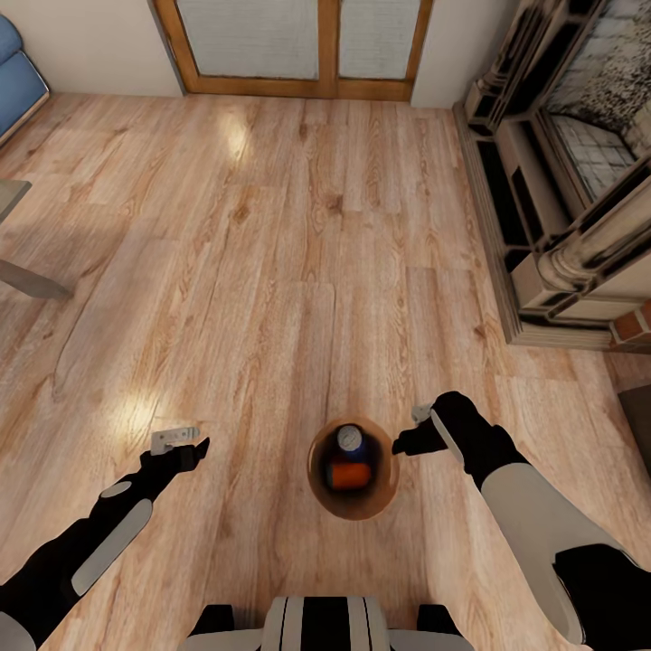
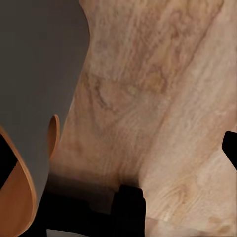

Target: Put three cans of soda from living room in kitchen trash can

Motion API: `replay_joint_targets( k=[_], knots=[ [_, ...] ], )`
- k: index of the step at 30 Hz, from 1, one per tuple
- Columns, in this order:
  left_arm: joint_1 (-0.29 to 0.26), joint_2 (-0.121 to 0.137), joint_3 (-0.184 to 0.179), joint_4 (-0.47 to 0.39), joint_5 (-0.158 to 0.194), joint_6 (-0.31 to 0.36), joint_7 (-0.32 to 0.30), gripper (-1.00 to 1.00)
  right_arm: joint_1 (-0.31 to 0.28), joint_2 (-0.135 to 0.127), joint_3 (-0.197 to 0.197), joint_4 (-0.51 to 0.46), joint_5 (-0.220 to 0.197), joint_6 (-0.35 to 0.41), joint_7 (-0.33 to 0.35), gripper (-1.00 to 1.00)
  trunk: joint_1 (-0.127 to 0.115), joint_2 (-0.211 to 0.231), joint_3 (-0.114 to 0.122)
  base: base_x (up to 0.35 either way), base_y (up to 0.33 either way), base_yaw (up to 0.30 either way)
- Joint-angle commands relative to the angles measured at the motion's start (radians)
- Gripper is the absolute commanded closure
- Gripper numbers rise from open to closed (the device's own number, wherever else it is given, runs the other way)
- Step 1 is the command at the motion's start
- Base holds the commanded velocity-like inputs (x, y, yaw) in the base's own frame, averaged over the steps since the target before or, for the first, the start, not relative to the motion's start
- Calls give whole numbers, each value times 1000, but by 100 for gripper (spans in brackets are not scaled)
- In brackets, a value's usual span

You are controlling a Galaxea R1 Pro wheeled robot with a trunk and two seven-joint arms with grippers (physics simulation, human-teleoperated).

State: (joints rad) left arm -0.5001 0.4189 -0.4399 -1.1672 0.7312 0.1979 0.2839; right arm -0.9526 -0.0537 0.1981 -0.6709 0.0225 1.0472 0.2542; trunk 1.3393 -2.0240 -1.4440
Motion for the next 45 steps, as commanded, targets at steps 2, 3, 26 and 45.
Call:
replay_joint_targets(
  k=[2,3,26,45],
  knots=[
    [0,0,-1,0,0,0,0,-100,0,0,0,4,11,0,-1,-100,0,0,0,0,0,0],
    [0,0,-2,0,0,0,0,-100,0,0,0,5,11,0,-1,-100,0,0,0,0,0,0],
    [0,-1,-6,0,1,-3,1,-100,0,-2,-2,7,11,0,-1,-100,0,0,0,0,0,0],
    [0,-2,-11,4,1,-3,1,-100,0,-3,-5,7,10,0,-1,-100,-23,42,19,0,0,0]
  ],
)
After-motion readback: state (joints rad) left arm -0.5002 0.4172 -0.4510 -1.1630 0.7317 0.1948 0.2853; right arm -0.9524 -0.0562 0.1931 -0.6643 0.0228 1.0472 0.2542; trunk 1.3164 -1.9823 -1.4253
